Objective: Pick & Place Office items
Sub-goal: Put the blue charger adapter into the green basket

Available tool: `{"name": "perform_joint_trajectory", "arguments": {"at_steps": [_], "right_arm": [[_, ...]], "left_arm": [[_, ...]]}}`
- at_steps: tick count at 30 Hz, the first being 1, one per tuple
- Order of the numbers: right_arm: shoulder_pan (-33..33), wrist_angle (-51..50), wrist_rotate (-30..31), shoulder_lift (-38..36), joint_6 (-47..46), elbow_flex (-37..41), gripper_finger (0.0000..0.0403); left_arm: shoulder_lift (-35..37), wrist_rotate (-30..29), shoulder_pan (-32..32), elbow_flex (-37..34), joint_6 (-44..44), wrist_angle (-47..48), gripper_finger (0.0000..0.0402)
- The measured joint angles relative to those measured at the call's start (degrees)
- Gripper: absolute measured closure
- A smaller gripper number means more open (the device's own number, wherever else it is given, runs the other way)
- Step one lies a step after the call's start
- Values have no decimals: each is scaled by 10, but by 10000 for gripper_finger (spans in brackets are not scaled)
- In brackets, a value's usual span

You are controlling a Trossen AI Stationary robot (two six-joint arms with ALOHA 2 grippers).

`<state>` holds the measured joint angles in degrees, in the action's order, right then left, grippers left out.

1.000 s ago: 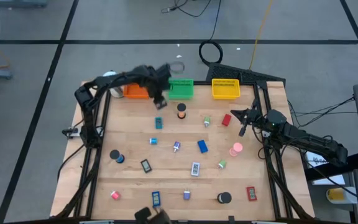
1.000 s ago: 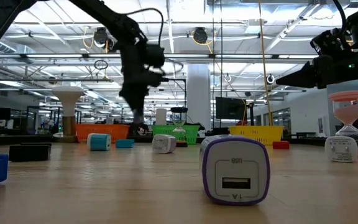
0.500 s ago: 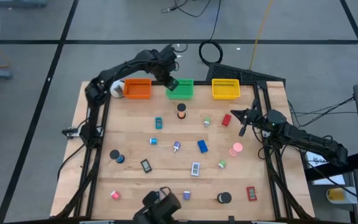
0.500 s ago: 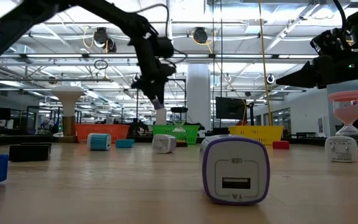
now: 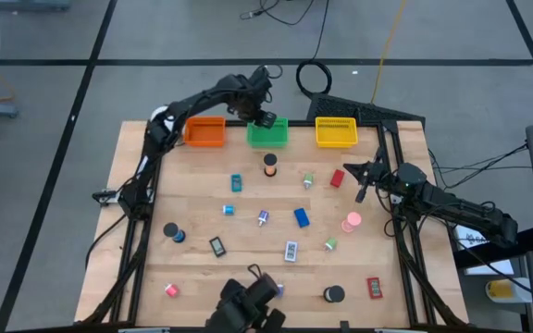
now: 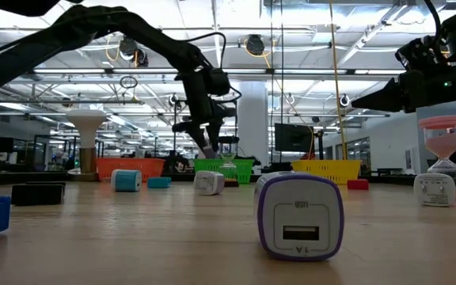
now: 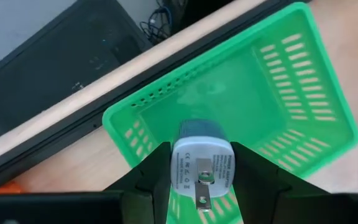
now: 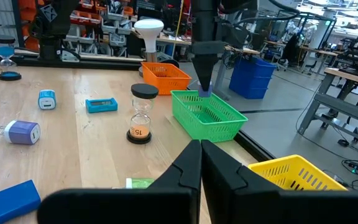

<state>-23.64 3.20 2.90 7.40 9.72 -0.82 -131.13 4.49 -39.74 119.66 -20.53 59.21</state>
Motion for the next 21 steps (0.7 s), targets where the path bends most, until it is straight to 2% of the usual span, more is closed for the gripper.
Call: {"name": "perform_joint_trajectory", "arguments": {"at_steps": [5, 14, 21], "right_arm": [[0, 0, 0, 0, 0, 0, 403], [0, 0, 0, 0, 0, 0, 403], [0, 0, 0, 0, 0, 0, 403]], "left_arm": [[0, -23, 6, -2, -31, -15, 267], [0, -26, 7, -3, -68, -27, 267], [1, -25, 13, -41, -86, -56, 267]]}}
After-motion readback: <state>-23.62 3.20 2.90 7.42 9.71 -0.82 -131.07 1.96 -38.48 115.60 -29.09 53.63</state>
